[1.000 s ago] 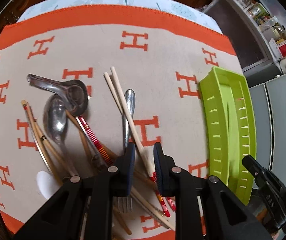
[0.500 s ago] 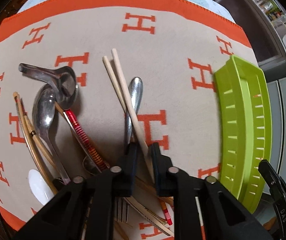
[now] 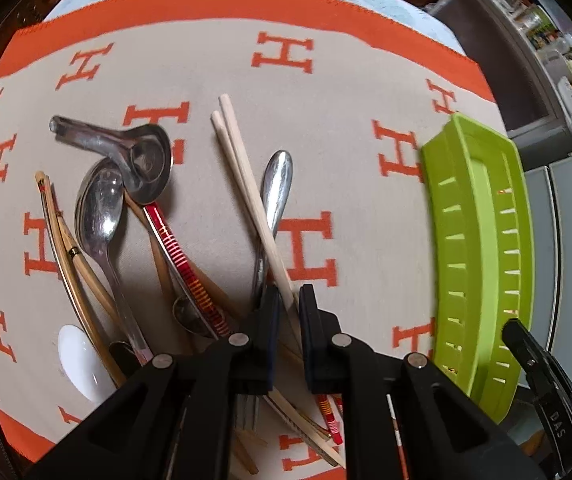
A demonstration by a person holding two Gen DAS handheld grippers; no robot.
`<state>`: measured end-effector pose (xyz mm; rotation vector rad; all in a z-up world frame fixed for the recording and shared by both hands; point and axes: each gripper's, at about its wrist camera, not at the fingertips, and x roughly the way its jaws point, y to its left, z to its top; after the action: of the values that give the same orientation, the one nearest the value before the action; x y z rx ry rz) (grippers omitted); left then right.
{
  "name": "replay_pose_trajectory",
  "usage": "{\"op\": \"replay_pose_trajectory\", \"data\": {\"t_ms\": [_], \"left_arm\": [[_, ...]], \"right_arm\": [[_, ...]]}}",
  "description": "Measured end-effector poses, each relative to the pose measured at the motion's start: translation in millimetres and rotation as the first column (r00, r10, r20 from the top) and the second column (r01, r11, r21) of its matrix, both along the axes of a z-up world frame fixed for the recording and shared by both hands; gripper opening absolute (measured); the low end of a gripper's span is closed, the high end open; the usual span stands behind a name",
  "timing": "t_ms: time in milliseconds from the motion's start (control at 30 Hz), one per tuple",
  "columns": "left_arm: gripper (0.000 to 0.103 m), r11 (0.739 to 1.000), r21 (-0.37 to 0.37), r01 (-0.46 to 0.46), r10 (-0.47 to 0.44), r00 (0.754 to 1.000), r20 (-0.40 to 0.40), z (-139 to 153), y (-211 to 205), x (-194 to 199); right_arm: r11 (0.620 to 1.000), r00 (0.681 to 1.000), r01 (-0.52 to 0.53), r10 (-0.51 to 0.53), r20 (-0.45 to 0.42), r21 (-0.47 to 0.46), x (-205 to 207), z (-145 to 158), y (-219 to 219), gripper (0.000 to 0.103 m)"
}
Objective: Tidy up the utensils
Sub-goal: 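Carry the chopstick with the right gripper into the green tray, then place the chopstick in the tray while the left gripper carries a wooden chopstick there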
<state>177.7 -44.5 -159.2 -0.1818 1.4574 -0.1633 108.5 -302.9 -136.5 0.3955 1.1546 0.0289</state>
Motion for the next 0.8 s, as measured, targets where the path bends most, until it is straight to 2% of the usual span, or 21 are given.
{"op": "replay_pose_trajectory", "data": {"t_ms": [167,400,600,800], "left_arm": [[0.005,0.999,-0.046,0.026,-0.023,0.998,0.054,26.1,-2.5,-10.1],[0.003,0.985,-0.152,0.087,-0.073,0.993,0.096,62.9,-13.2,-23.8],[0.003,0.955,-0.237,0.179,-0.151,0.980,0.133,97.5,-35.0,-37.3],[0.003,0.927,-0.297,0.230,-0.199,0.971,0.132,110.5,-72.3,-38.8]], "right_arm": [[1.000,1.000,-0.001,0.001,0.005,0.009,-2.7,0.1,-0.7,0.008],[1.000,1.000,0.012,-0.013,0.017,0.025,-11.0,5.7,-4.4,0.008],[0.999,0.999,0.027,-0.028,0.028,0.039,-19.0,11.3,-10.7,0.008],[0.998,0.996,0.065,-0.067,0.064,0.021,-29.9,25.6,-19.7,0.008]]}}
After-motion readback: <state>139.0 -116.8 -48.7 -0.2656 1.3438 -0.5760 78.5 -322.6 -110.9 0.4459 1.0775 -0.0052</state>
